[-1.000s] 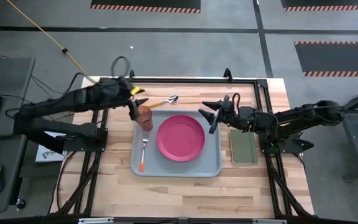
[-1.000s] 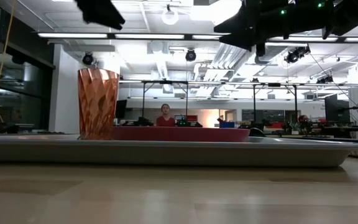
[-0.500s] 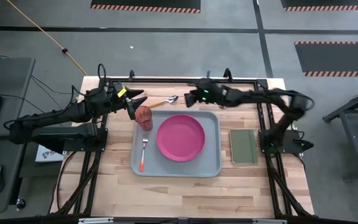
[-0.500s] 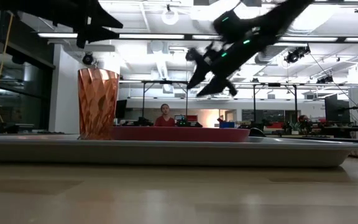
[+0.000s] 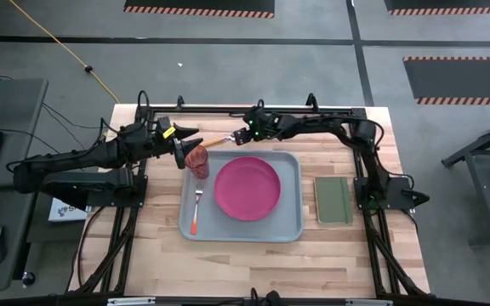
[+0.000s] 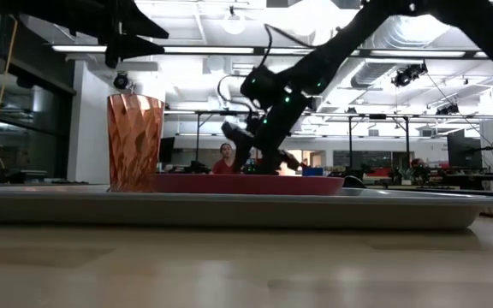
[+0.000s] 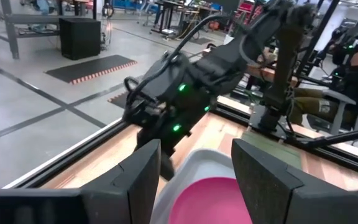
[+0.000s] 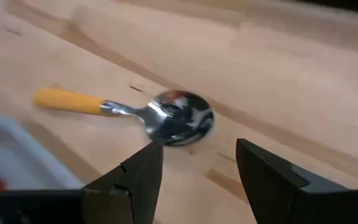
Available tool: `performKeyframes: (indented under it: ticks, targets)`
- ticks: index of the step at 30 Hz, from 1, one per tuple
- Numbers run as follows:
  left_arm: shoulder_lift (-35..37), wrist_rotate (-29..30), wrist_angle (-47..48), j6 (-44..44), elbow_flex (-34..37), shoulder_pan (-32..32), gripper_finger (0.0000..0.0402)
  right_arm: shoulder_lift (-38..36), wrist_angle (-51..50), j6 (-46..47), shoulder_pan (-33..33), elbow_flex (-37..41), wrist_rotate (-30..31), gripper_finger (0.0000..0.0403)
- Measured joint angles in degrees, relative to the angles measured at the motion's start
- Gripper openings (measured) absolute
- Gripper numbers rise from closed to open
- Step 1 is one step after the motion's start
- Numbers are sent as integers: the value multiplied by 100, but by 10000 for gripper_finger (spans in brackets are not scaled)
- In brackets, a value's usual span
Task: Pick and place plate/cup/fork/spoon on tray
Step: Put the yellow spoon on the gray serving tray to the left of the pink plate
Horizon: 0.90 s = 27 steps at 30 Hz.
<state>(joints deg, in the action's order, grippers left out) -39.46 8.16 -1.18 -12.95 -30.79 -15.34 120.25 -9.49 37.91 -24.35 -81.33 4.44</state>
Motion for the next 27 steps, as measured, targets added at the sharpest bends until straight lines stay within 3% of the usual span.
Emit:
performKeyframes:
  ticks: [5, 12, 15, 19, 21, 23, 25, 27]
  targets:
    - [0, 2, -43, 2, 0, 21, 188, 179, -55, 416, 28, -112, 359, 195]
    - [0, 2, -40, 4, 0, 19, 188, 162, -63, 483, 13, -124, 278, 195]
    - [0, 2, -37, 18, 0, 19, 188, 158, 1, 228, -34, -122, 96, 195]
    - [0, 0, 127, 234, 0, 19, 188, -229, -361, -983, -60, -115, -435, 195]
    - [0, 6, 213, 256, 0, 19, 188, -639, -854, -1444, 50, -104, 84, 195]
    - [0, 7, 267, 256, 0, 19, 188, -1147, -1204, -1831, 235, 94, 1038, 195]
    - [0, 7, 272, 251, 0, 19, 188, -1763, -1264, -2025, 455, 502, 1901, 195]
    - [0, 7, 274, 190, 0, 19, 188, -2490, -1156, -2069, 639, 1151, 2380, 195]
